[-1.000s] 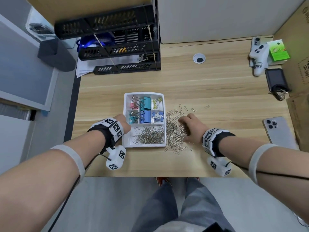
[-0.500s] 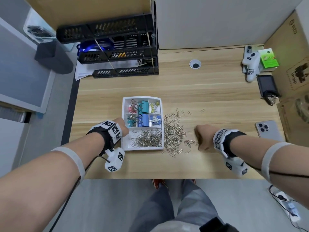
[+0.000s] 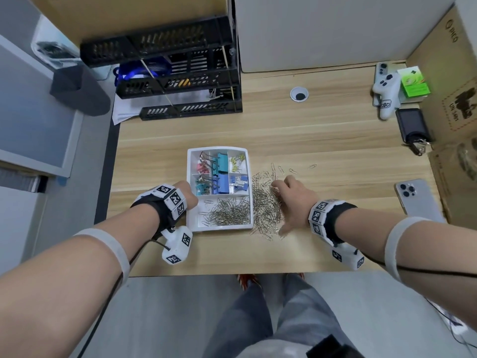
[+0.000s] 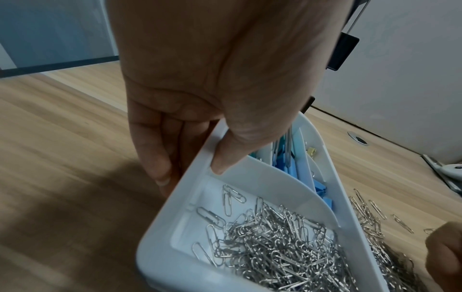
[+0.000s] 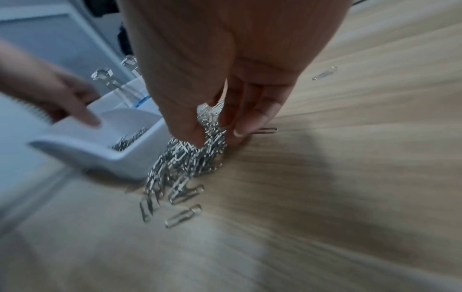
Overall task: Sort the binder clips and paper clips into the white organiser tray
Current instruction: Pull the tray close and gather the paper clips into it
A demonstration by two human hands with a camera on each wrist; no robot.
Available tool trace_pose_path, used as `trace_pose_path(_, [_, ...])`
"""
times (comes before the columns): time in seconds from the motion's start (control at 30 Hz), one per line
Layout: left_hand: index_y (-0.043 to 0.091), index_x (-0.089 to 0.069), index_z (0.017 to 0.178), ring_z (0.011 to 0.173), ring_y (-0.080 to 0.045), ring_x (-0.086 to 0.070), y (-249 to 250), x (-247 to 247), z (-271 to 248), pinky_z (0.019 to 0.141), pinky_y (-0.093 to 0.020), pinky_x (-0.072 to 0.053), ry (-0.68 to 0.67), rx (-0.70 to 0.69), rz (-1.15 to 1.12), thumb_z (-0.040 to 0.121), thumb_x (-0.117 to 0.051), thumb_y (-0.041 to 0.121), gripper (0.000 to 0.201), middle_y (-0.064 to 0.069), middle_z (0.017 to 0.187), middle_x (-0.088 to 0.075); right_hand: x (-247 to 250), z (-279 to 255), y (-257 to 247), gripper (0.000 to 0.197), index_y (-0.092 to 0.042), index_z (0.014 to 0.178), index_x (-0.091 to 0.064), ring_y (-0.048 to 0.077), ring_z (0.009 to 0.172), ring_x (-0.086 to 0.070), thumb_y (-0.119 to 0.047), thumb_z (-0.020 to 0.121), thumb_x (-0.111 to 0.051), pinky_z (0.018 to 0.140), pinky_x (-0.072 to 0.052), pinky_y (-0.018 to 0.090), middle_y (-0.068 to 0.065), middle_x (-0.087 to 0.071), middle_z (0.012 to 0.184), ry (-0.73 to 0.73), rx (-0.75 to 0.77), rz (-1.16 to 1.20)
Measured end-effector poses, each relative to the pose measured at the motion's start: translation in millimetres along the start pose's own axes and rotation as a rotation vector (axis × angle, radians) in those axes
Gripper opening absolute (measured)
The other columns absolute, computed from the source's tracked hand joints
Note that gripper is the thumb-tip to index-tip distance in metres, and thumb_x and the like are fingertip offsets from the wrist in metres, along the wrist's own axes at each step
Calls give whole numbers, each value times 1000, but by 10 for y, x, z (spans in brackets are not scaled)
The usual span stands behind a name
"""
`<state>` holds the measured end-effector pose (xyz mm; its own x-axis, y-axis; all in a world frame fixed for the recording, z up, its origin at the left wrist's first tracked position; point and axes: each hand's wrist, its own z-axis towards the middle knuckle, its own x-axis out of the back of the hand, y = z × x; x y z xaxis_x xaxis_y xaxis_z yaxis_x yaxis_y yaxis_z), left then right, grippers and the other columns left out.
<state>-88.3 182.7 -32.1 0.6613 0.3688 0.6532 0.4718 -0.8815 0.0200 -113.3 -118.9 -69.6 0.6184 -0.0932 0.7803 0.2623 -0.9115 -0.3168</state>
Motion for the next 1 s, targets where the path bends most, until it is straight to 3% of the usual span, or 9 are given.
trace_pose_path(0.1, [-2, -59, 95, 72, -28, -58, -11, -11, 4, 54, -29, -42, 4, -5, -1, 89, -53, 3, 10, -14, 85, -59, -123, -16, -65, 145, -25, 145, -11, 24, 111, -42, -61, 29, -90, 83, -55, 42, 5, -32, 125, -33, 6, -133])
trace_pose_path(0.2, [-2, -58, 96, 72, -30, -61, -23, -24, 13, 56, -30, -45, 11, -2, -17, 89, -53, 5, 11, -15, 87, -62, -211, 1, -109, 141, -22, 145, -14, 28, 112, -45, -54, 33, -94, 90, -53, 46, 9, -34, 126, -3, -41, -34])
trace_pose_path(0.37, [-3, -59, 98, 75, -31, -62, -28, -31, 41, 60, -31, -46, 9, -7, -32, 88, -53, 4, 13, -16, 90, -64, -142, 8, -168, 123, -22, 139, -23, 26, 111, -44, -56, 43, -91, 86, -53, 44, 8, -34, 123, 119, -99, 41])
trace_pose_path(0.63, [1, -55, 87, 71, -29, -59, -44, -34, 32, 57, -30, -43, 21, -10, -17, 88, -51, 4, 5, -13, 83, -59, -237, -10, -296, 136, -30, 146, -16, 28, 122, -32, -70, 34, -83, 82, -56, 46, 6, -28, 134, 42, -52, -84])
trace_pose_path(0.8, [-3, -59, 98, 73, -31, -62, -76, -51, 65, 61, -33, -48, 6, -17, -76, 87, -51, 5, 15, -20, 95, -67, -236, 53, -301, 108, -37, 144, -28, 26, 120, -33, -57, 54, -85, 91, -52, 44, 5, -31, 131, 96, -61, 30])
trace_pose_path(0.87, [-4, -59, 101, 73, -31, -62, -72, -56, 67, 62, -33, -47, 6, -17, -88, 88, -51, 5, 18, -19, 91, -65, -208, 94, -281, 97, -35, 142, -34, 26, 118, -34, -52, 61, -84, 93, -50, 43, 6, -32, 130, 134, -57, 66])
trace_pose_path(1.0, [-3, -59, 102, 78, -31, -64, -75, -78, 82, 68, -34, -52, 2, -12, -103, 88, -52, 6, 18, -16, 90, -62, -185, 172, -285, 97, -35, 144, -32, 27, 120, -34, -49, 64, -84, 94, -47, 42, 7, -30, 134, 141, -60, 90])
